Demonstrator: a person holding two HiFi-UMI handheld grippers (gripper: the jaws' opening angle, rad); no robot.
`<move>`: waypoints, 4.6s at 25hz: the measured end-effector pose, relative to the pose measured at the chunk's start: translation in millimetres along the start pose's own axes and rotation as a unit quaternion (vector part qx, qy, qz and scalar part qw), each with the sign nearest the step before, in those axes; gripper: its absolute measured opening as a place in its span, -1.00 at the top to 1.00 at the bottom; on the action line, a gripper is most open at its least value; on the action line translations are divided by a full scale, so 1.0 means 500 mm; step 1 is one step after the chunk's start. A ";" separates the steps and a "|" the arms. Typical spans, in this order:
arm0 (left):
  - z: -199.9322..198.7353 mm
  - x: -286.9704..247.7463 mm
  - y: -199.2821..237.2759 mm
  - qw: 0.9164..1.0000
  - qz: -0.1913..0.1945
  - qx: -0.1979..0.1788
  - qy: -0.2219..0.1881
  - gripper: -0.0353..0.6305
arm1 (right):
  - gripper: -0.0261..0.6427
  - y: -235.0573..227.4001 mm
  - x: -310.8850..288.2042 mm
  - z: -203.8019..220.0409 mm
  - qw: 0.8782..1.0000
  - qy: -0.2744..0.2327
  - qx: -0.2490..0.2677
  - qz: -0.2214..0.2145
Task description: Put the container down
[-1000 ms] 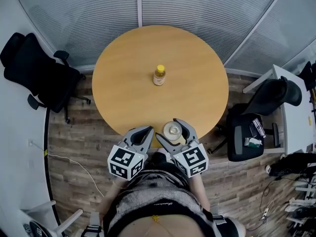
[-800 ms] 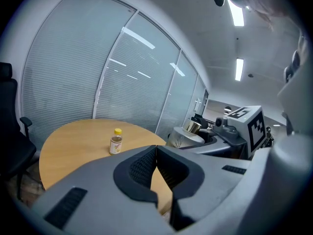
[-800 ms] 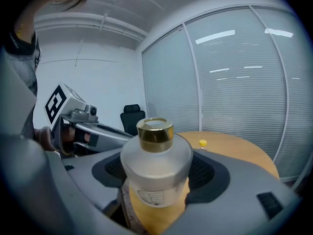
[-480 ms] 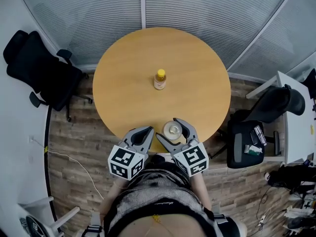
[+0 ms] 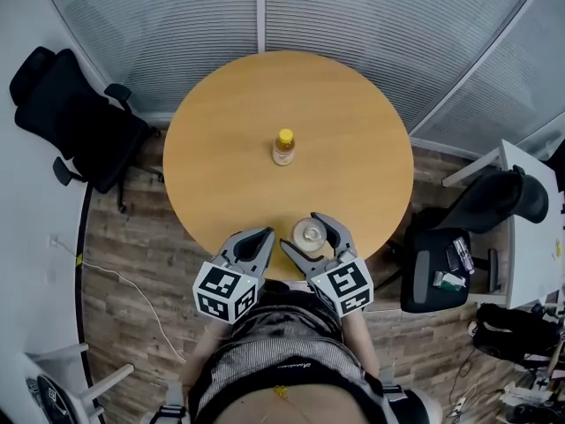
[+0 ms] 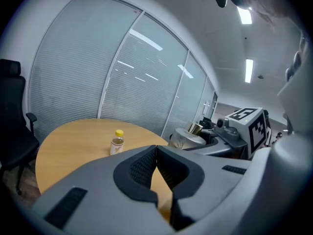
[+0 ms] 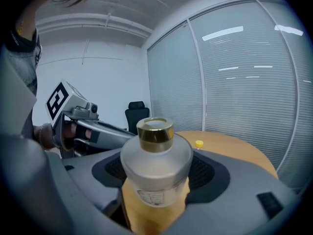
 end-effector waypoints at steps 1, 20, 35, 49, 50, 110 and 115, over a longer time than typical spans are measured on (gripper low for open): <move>0.001 -0.002 -0.001 1.000 -0.001 0.002 0.000 0.83 | -0.12 -0.004 0.000 0.002 1.000 0.001 -0.001 -0.001; -0.017 -0.016 0.038 0.999 0.022 -0.016 0.017 0.83 | -0.11 -0.005 -0.025 0.000 0.999 -0.004 -0.039 0.025; -0.053 -0.025 0.119 0.997 0.061 -0.036 0.030 0.83 | -0.12 0.004 -0.091 -0.043 0.997 0.003 -0.054 0.056; -0.065 -0.026 0.181 0.994 0.095 -0.042 0.042 0.83 | -0.12 0.017 -0.131 -0.063 0.994 0.014 -0.067 0.088; -0.066 -0.027 0.185 0.993 0.099 -0.043 0.044 0.83 | -0.11 0.019 -0.133 -0.064 0.993 0.014 -0.069 0.091; -0.065 -0.110 0.140 0.994 0.077 -0.039 0.067 0.83 | -0.11 -0.074 -0.105 -0.021 0.994 0.019 -0.076 0.074; -0.063 -0.109 0.138 0.994 0.074 -0.038 0.068 0.83 | -0.12 -0.076 -0.105 -0.023 0.995 0.020 -0.072 0.073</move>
Point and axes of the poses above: the fingertips, and each gripper's own axes: x backward along the fingers, y to its left, z out of its underside, the point moved 8 cm from there along x, backward along the fingers, and after that the axes turned 9 degrees about y, right-handed, at the moved point
